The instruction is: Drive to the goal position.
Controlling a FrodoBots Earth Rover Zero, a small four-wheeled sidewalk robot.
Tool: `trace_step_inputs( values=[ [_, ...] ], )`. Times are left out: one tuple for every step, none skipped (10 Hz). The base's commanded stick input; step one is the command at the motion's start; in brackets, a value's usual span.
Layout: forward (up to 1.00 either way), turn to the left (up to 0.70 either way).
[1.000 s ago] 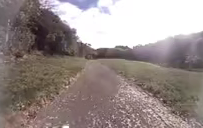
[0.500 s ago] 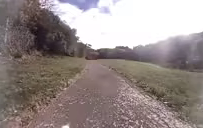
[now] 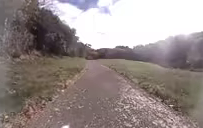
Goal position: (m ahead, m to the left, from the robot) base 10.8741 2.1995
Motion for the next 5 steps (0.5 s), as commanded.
trace_step_inputs(
  values=[
    [0.30, 0.00],
    [0.30, 0.00],
    [0.30, 0.00],
    [0.30, 0.00],
    [0.30, 0.00]
  ],
)
